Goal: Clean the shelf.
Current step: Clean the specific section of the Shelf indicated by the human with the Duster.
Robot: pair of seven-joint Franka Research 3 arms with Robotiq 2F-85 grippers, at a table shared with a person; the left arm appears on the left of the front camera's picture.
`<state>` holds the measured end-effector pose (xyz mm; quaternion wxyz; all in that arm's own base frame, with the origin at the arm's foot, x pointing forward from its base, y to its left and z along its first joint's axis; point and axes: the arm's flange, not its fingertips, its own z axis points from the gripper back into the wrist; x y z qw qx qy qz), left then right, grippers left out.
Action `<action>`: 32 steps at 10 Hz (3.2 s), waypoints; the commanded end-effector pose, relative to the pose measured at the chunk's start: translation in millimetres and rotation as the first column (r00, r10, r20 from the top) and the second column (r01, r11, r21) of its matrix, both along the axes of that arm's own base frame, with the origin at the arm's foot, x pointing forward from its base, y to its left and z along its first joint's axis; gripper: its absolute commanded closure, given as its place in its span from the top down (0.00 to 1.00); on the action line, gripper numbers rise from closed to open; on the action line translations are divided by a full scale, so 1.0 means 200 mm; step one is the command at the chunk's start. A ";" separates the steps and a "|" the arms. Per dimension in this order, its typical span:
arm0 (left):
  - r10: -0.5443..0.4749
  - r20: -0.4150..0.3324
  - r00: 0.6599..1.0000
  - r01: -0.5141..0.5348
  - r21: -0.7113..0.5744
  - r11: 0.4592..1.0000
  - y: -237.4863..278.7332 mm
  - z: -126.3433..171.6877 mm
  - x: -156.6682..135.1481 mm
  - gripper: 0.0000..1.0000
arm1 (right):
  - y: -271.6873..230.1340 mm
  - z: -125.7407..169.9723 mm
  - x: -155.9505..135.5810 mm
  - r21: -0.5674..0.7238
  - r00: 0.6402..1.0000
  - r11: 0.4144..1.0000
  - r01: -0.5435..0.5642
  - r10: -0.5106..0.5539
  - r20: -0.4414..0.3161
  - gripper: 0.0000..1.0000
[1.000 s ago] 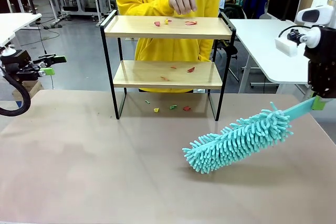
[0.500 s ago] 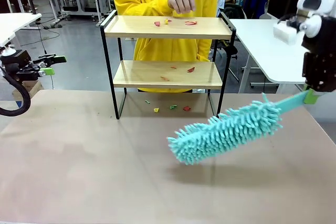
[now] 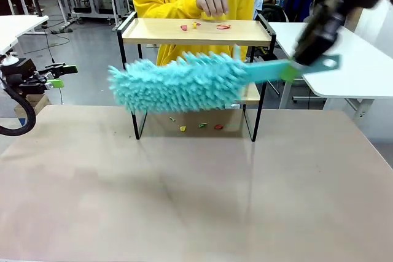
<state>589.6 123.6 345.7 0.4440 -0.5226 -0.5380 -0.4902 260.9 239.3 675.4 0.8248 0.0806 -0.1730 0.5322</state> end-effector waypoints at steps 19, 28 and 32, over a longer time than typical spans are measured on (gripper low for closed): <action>0.002 0.007 1.000 -0.002 0.005 1.000 0.00 0.01 0.00 1.00 | 1.44 0.37 0.30 0.304 0.517 0.549 0.779 -0.836 0.183 0.13; 0.002 0.007 1.000 -0.002 0.005 1.000 0.00 0.01 0.00 1.00 | 1.63 0.11 0.49 0.300 0.434 0.411 0.861 -0.901 -0.011 0.13; 0.002 0.007 1.000 -0.002 0.005 1.000 0.00 0.01 0.00 1.00 | 1.55 -0.06 0.52 0.218 0.400 0.379 0.899 -0.914 -0.061 0.13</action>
